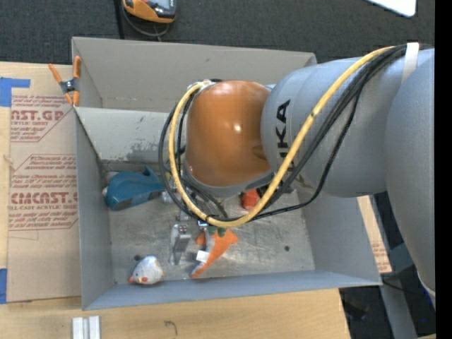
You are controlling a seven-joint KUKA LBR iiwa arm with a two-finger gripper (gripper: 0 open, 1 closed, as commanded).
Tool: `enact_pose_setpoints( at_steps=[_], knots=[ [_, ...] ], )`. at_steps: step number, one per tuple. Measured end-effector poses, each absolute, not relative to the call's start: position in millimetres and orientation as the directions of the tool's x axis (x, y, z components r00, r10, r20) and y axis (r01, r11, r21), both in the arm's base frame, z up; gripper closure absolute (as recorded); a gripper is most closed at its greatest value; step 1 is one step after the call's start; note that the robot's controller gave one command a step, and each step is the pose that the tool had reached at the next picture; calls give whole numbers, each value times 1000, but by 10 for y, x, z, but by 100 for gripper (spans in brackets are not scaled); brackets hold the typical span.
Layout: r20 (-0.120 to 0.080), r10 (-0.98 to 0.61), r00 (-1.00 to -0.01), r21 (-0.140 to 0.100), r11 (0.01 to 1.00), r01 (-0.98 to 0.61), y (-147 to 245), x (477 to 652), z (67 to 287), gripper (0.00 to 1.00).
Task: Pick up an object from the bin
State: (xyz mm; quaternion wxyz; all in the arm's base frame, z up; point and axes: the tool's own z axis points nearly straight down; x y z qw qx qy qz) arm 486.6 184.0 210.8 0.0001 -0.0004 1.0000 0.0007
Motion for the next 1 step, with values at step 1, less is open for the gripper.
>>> enact_pose_setpoints(
  at_steps=[1],
  knots=[
    [-15, -89, -996, -2, 996, -89, 1966, 4991, 969, 100]
  ],
)
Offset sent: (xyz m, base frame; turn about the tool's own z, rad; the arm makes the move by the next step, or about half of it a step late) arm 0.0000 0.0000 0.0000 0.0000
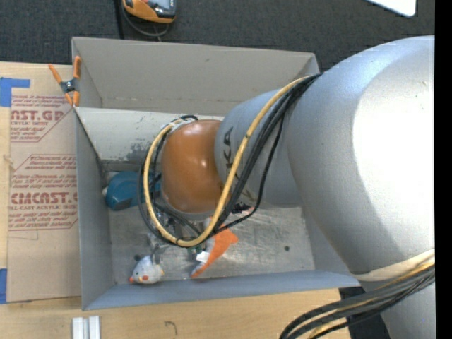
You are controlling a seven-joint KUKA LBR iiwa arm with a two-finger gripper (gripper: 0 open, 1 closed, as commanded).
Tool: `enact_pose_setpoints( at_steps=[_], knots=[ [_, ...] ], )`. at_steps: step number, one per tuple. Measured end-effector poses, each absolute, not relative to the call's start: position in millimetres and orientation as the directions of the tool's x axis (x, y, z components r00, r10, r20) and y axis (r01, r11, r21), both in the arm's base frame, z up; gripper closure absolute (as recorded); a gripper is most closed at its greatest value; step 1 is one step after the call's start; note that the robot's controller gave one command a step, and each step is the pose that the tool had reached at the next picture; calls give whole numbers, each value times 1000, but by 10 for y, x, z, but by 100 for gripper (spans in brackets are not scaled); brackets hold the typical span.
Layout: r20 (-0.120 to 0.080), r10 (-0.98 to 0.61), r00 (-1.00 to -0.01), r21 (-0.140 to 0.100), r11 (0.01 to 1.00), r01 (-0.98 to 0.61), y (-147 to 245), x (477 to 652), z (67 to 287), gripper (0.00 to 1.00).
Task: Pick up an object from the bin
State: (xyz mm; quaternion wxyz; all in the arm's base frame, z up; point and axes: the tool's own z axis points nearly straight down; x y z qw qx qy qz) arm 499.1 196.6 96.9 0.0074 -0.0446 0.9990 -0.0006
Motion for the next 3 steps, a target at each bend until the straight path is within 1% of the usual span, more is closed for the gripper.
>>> enact_pose_setpoints(
  at_steps=[1, 2, 3],
  knots=[
    [-74, -81, -994, 8, 997, -82, 1954, 5102, 948, 0],
    [-73, -81, -994, 8, 997, -82, 1954, 5101, 948, 0],
    [-67, -81, -994, 8, 997, -82, 1945, 5064, 994, 0]
  ],
)
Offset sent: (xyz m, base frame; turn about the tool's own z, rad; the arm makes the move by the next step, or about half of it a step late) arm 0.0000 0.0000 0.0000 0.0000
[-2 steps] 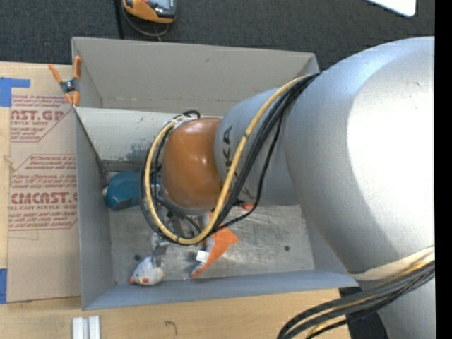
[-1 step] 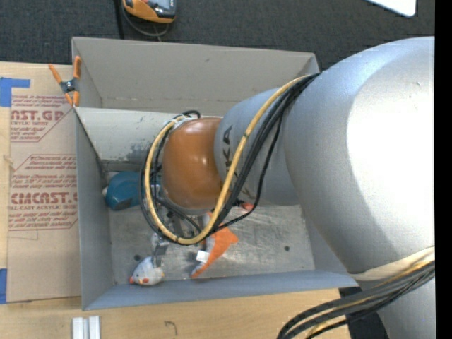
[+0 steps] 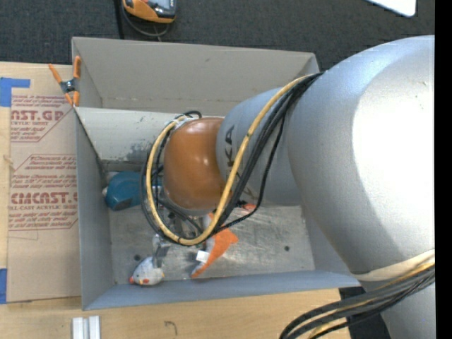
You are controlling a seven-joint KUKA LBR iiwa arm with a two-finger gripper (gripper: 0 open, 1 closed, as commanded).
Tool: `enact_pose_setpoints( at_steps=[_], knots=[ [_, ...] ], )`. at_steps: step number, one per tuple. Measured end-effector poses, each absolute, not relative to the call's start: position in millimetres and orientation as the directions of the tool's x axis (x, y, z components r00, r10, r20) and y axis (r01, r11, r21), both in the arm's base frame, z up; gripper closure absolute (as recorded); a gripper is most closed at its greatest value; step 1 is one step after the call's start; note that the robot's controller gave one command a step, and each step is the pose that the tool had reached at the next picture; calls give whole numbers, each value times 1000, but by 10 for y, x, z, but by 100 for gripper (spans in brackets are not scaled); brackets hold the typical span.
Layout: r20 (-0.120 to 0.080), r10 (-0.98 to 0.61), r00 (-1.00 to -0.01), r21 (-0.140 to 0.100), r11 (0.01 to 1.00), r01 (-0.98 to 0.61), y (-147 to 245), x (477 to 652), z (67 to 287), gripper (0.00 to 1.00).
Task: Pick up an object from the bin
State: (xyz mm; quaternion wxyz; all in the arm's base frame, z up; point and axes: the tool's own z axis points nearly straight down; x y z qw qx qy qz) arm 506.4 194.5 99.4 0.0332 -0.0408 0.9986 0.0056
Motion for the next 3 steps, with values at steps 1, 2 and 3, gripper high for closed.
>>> enact_pose_setpoints(
  at_steps=[1, 2, 3],
  knots=[
    [-68, -243, -968, -1, 970, -243, 2019, 5057, 1013, 0],
    [-21, -441, -897, -4, 898, -441, 2129, 4883, 1116, 0],
    [-17, -439, -899, -1, 899, -439, 2120, 4881, 847, 0]
  ],
)
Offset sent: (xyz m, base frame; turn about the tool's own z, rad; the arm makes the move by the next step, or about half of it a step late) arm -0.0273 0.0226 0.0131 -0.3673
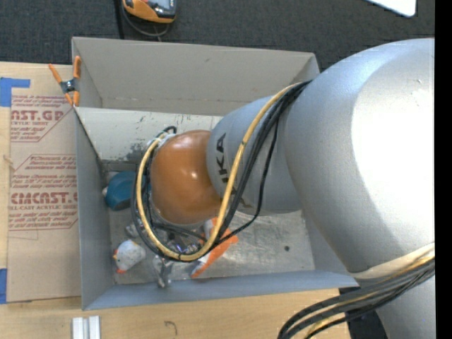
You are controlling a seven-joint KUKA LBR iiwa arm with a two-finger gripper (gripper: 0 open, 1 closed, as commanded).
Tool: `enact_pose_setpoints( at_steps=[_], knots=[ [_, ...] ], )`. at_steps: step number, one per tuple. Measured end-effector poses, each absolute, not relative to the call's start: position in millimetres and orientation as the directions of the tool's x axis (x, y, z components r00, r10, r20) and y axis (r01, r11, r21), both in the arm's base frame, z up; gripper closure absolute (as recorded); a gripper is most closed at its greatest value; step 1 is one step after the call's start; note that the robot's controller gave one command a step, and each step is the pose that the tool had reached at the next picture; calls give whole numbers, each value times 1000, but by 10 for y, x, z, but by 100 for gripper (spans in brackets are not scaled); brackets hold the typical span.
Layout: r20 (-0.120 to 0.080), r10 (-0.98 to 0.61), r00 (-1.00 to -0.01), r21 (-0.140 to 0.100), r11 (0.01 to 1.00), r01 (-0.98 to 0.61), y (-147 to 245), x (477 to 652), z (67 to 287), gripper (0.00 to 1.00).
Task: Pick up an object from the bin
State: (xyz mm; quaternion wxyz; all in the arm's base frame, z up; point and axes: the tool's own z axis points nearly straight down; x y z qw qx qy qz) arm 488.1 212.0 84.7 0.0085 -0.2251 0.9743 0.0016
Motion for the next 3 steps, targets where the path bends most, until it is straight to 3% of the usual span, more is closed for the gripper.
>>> enact_pose_setpoints(
  at_steps=[1, 2, 3],
  knots=[
    [-19, -738, -675, -8, 675, -738, 2382, 4904, 735, 100],
    [-18, -738, -674, -8, 675, -738, 2380, 4904, 734, 100],
    [-2, -912, -410, 1, 410, -912, 1761, 5114, 2438, 100]
  ],
)
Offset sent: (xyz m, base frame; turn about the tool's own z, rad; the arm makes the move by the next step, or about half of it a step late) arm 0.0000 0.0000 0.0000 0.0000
